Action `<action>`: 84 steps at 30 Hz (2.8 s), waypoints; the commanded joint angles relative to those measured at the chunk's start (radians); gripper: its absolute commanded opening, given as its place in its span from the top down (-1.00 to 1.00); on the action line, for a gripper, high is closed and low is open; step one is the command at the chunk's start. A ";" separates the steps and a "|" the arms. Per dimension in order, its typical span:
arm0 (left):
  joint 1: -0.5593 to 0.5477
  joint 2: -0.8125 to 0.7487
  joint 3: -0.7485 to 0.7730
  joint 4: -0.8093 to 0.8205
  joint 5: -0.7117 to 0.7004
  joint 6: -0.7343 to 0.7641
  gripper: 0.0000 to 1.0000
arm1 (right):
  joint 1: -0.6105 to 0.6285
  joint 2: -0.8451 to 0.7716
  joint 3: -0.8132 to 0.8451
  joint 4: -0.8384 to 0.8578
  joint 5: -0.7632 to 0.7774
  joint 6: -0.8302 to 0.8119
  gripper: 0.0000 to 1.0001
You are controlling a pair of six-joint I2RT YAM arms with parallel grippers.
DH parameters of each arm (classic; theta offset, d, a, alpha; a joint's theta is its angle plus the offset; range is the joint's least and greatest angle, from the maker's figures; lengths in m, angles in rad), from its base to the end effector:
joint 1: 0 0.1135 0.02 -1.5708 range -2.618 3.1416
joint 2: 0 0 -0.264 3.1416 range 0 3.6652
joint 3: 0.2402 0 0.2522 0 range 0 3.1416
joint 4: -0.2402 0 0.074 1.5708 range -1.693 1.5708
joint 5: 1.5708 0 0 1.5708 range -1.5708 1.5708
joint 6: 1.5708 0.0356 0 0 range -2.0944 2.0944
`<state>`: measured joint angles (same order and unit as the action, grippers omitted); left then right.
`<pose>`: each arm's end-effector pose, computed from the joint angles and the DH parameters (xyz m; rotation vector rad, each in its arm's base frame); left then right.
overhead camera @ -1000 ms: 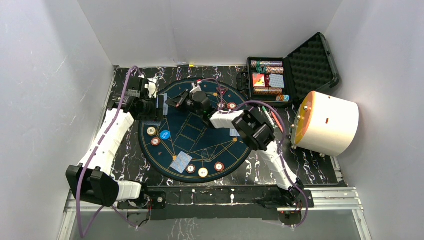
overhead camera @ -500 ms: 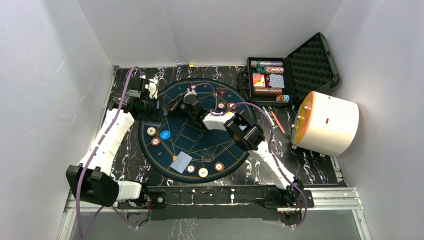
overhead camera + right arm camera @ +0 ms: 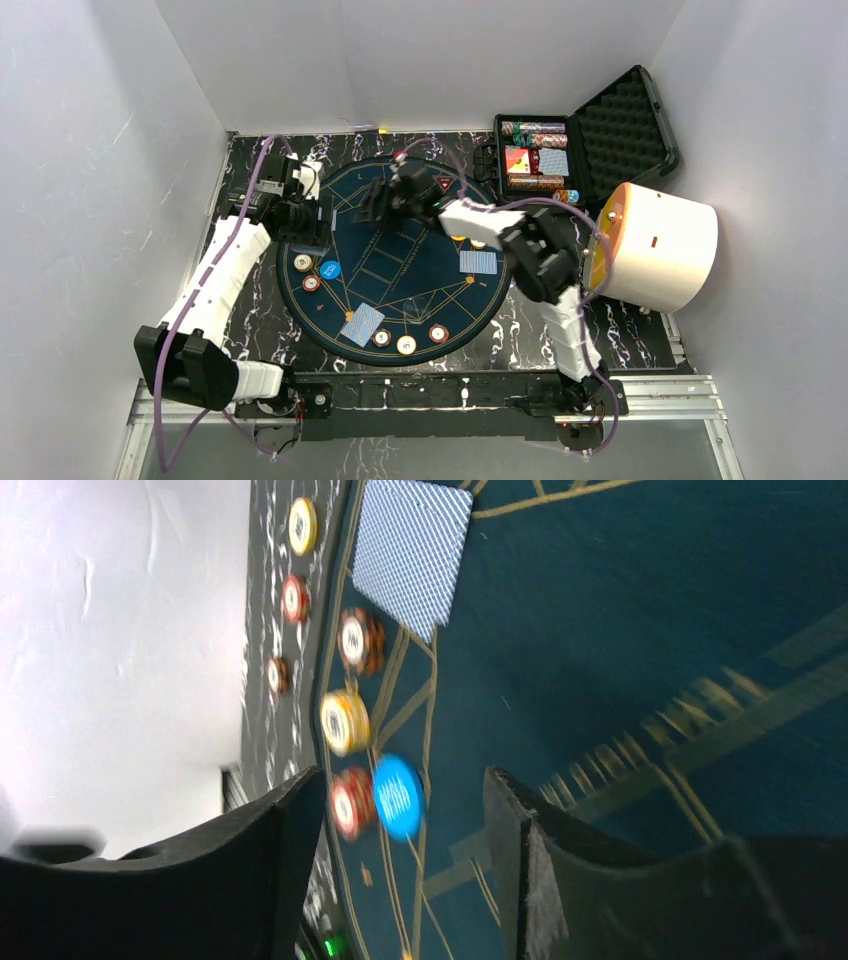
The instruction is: Distribute texas hold em gaming equipment
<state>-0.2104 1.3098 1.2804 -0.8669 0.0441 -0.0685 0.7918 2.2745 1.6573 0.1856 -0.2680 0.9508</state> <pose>0.2607 -0.0573 0.3358 0.1945 2.4664 -0.1746 0.3612 0.3793 0.1766 -0.0150 2.2713 1.3053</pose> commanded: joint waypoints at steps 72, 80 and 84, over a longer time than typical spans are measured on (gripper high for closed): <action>-0.437 0.054 -0.142 0.150 0.050 0.147 1.00 | -0.199 -0.373 -0.361 0.108 -0.824 -0.168 0.79; -0.437 0.054 -0.146 0.153 0.047 0.142 1.00 | -0.233 -0.418 -0.385 0.098 -0.818 -0.163 1.00; -0.437 0.054 -0.151 0.164 0.029 0.123 1.00 | -0.267 -0.462 -0.426 0.088 -0.809 -0.161 1.00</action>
<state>-0.6392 1.3750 1.1374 -0.7151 0.0780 0.0757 0.5598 1.9083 1.2507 0.2737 -1.0771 0.8047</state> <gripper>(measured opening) 0.623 0.013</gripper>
